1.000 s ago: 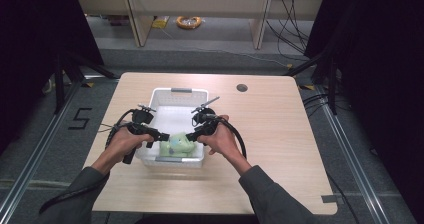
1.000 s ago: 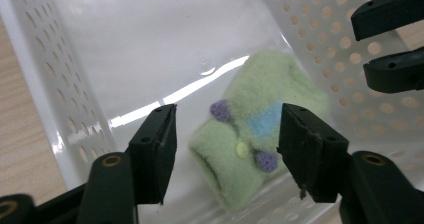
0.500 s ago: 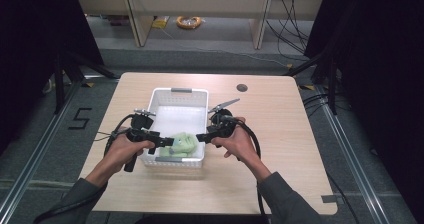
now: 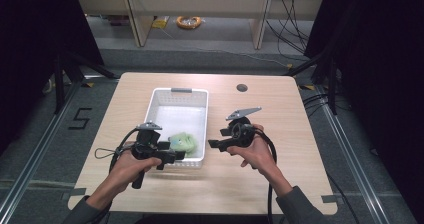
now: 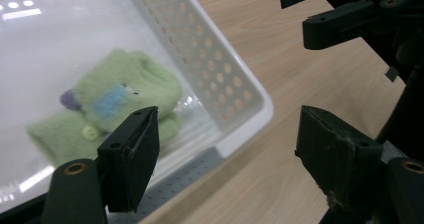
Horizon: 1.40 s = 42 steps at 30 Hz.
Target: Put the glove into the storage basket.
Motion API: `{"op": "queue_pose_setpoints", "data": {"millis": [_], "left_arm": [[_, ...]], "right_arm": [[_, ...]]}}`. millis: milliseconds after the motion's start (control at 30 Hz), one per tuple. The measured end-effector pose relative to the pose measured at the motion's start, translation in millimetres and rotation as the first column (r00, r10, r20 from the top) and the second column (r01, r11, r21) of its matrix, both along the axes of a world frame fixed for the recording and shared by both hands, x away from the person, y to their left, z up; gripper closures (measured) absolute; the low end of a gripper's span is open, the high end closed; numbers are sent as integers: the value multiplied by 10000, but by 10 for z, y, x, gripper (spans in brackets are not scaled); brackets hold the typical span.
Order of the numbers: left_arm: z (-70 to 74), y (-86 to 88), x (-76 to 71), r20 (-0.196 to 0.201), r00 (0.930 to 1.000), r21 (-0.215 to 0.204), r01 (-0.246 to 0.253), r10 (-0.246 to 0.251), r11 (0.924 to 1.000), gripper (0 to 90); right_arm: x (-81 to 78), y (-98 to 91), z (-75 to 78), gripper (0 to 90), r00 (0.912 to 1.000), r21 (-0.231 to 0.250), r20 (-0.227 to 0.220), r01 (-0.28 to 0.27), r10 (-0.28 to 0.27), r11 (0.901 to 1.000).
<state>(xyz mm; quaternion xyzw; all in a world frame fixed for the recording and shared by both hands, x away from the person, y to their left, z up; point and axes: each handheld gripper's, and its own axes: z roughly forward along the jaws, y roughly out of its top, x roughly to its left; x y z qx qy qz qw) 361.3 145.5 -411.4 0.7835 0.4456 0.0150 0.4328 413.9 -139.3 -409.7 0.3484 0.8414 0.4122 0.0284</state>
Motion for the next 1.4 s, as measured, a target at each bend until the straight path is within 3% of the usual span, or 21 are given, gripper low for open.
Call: {"op": "queue_pose_setpoints", "data": {"millis": [33,100,167,267,333,400,433,467,500,600,633,700,733,933,967,1067,1200,1233,1400], "left_arm": [[-3,-24,-37,75,10000,-92,45,-44,9999,247],[-14,-66,-107,104,9998,-378,192,-188,9991,231],[-30,-112,-169,169,9993,-562,351,-342,9978,231],[-43,-173,-255,422,9978,-475,526,-506,9975,231],[-55,-191,-277,514,9973,-456,550,-527,9974,226],[-84,-218,-321,605,9966,-353,576,-554,9977,225],[-99,-221,-339,605,9963,-294,633,-614,9976,225],[-114,-224,-353,587,9962,-263,666,-649,9974,225],[-144,-227,-384,675,9959,-299,625,-603,9976,226],[-168,-226,-410,852,9951,-399,545,-510,9977,229],[-188,-231,-437,914,9948,-443,500,-458,9978,229],[-207,-232,-463,958,9946,-457,453,-407,9979,229],[-219,-232,-477,1033,9939,-431,438,-392,9981,229],[-342,-246,-525,992,9933,-286,624,-593,9976,227],[-369,-250,-527,1005,9932,-257,624,-595,9977,224],[-427,-265,-551,1034,9931,-109,573,-558,9983,221],[-469,-276,-574,1064,9915,-122,765,-747,9970,210],[-483,-283,-586,1041,9918,-132,759,-741,9970,210],[-587,-296,-614,909,9925,14,819,-816,9966,197]], "right_arm": [[-33,-20,0,342,9999,78,-131,109,-108,9999],[-57,-76,-20,341,9999,156,108,-26,25,9999],[-103,-116,-36,339,10000,223,76,11,-13,9998],[-160,-185,-56,338,9997,291,132,224,-228,9993],[-160,-220,-67,338,9998,326,164,54,-59,9995],[-225,-260,-68,338,9993,359,-3,363,-363,9987],[-224,-289,-90,338,9994,388,253,241,-251,9990],[-261,-304,-89,337,9994,506,4,347,-347,9981],[-281,-359,-106,338,9991,513,239,328,-341,9981],[-312,-396,-121,337,9985,496,342,409,-426,9979],[-361,-424,-138,335,9983,603,87,574,-580,9965],[-363,-465,-185,334,9989,684,253,383,-402,9969],[-394,-474,-194,334,9984,742,66,550,-557,9957],[-453,-590,-282,322,9977,798,320,570,-597,9952],[-480,-595,-298,317,9977,896,46,671,-678,9937],[-504,-657,-353,315,9977,815,156,646,-661,9946],[-549,-697,-386,313,9968,933,-133,791,-782,9925],[-541,-720,-407,312,9972,852,168,714,-731,9938],[-623,-755,-487,304,9972,939,-156,747,-736,9928]]}}
